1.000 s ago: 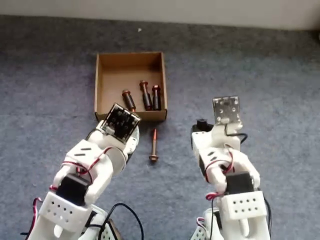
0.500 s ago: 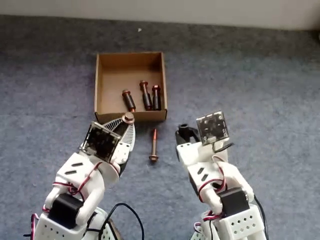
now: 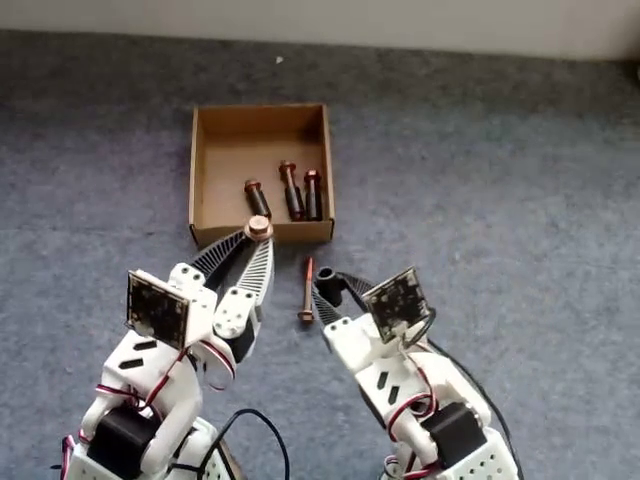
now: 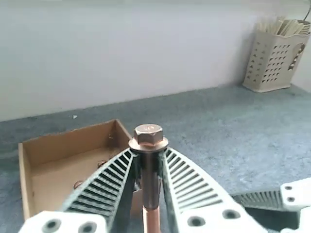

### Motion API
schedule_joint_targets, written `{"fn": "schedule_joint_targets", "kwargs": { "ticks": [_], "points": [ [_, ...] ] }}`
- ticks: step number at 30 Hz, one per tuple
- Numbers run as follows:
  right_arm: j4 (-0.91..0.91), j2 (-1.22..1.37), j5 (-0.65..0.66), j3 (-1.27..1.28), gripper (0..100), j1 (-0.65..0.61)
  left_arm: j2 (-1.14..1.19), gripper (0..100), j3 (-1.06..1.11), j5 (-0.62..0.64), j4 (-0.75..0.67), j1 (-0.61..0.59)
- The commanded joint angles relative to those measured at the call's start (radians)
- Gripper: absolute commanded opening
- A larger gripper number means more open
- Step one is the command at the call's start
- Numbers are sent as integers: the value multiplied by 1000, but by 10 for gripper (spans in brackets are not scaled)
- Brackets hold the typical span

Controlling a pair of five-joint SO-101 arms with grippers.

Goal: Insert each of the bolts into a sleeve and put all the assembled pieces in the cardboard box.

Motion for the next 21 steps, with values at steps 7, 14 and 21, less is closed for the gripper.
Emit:
{"fn": "schedule_joint_targets", "kwargs": {
  "ticks": [7,14,21],
  "points": [
    [-176,-16,92,82,6,-76,-13,7,-12,58,-120,65],
    [-326,-16,92,139,6,-116,-13,7,4,110,-120,58],
    [-479,-16,92,217,6,-116,-13,7,90,110,-222,56]
  ]
}}
